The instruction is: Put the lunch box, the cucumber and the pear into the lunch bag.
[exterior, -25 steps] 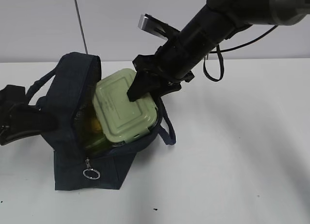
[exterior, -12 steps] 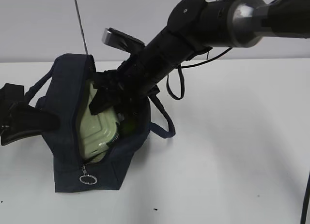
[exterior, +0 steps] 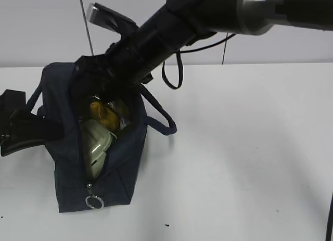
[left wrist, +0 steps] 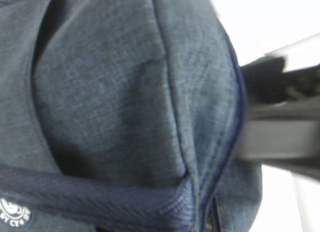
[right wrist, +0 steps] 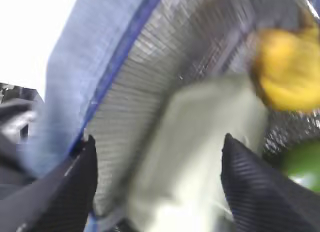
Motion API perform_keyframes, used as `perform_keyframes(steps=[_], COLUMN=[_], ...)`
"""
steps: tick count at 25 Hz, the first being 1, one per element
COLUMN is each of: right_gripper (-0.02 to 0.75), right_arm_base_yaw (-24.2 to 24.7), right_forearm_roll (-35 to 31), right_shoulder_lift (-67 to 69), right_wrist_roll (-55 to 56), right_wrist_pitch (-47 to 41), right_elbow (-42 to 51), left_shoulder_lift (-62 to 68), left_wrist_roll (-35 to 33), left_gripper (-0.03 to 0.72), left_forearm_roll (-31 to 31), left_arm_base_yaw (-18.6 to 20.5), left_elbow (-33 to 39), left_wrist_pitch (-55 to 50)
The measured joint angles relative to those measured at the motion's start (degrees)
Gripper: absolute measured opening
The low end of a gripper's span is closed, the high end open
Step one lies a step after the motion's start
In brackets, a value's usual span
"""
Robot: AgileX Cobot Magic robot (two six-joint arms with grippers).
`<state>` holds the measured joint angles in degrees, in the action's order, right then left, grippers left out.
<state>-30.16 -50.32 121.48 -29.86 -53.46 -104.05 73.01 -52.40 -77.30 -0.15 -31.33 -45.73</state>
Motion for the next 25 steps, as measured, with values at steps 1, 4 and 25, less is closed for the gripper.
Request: perform_keyframes(steps=[1, 4, 25], right_gripper=[0.584, 0.575, 0.53], right_arm_base_yaw=[0.1, 0.6, 0.9], right_forearm_roll=[0.7, 6.1, 31.0], right_shoulder_lift=[0.0, 0.0, 4.1], right_wrist_roll=[0.0, 2.4, 20.3], right_wrist_pitch=[-0.9, -4.7, -17.7], right_elbow=[-1.4, -7.3, -20.0], left_shoulder_lift=[0.0, 0.0, 0.0], left_wrist_roll=[0.0, 0.0, 0.0], left_gripper=[-0.019, -0.019, -0.019], left_forearm_roll=[0.0, 0.1, 0.1], left_arm_base_yaw=[0.0, 0.0, 0.0], left_elbow=[0.0, 0.0, 0.0], left_wrist_pitch=[0.0, 0.0, 0.1])
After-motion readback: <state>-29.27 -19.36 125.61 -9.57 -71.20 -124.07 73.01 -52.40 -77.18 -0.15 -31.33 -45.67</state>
